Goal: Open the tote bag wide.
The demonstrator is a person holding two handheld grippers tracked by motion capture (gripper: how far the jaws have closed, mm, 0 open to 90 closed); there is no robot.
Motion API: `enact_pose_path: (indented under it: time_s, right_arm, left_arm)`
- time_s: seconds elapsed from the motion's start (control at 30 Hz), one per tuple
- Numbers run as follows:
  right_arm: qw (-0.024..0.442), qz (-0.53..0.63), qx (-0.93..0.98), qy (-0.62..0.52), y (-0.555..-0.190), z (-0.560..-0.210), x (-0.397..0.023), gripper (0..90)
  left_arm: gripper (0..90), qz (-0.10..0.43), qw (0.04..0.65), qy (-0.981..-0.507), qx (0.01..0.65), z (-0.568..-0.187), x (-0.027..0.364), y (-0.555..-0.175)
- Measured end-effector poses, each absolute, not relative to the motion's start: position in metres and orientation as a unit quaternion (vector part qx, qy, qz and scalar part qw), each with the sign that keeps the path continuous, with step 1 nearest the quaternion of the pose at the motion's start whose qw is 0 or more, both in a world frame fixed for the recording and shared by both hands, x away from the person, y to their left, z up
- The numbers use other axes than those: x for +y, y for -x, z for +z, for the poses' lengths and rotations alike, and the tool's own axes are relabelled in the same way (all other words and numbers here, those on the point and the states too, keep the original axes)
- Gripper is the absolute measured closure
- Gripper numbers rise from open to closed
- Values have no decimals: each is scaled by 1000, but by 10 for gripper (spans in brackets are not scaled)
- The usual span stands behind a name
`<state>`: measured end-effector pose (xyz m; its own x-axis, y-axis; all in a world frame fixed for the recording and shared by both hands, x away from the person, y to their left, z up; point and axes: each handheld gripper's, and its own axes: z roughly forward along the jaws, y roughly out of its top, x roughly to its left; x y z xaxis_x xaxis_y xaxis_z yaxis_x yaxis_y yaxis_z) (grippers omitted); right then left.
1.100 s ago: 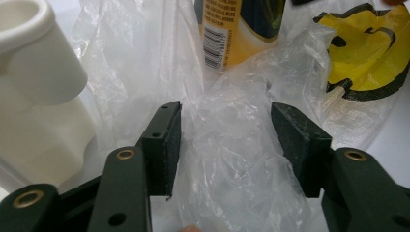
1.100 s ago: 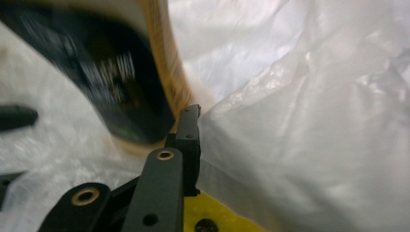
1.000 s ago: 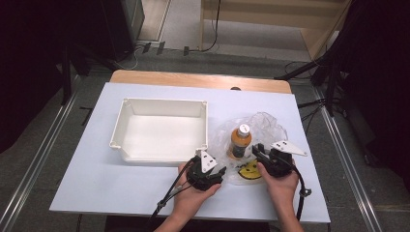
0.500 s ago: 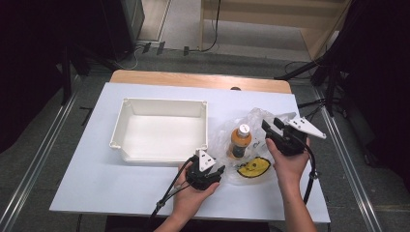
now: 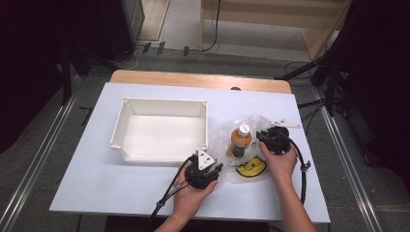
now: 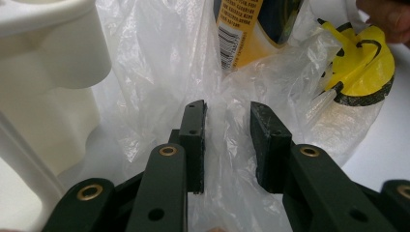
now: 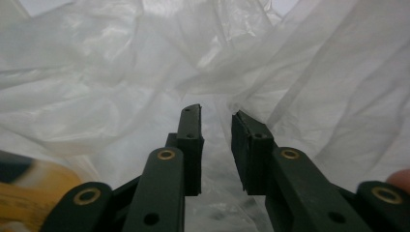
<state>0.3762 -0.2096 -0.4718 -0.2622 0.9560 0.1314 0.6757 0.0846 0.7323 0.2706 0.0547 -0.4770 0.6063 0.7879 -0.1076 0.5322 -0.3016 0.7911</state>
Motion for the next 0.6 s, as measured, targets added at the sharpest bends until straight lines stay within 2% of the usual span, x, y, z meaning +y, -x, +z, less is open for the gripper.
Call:
enact_pose_path:
  time_s: [0.17, 0.33, 0.6]
  right_arm:
    - [210, 334, 711, -582, -373, -482, -216, 826]
    - [207, 337, 708, -586, -371, -483, -223, 830]
    - [230, 396, 692, -558, -346, -473, -227, 663]
  left_arm:
    - [744, 148, 417, -793, 419, -477, 55, -271]
    - [773, 146, 416, -794, 419, -477, 55, -272]
    - [771, 148, 416, -794, 419, -477, 55, -271]
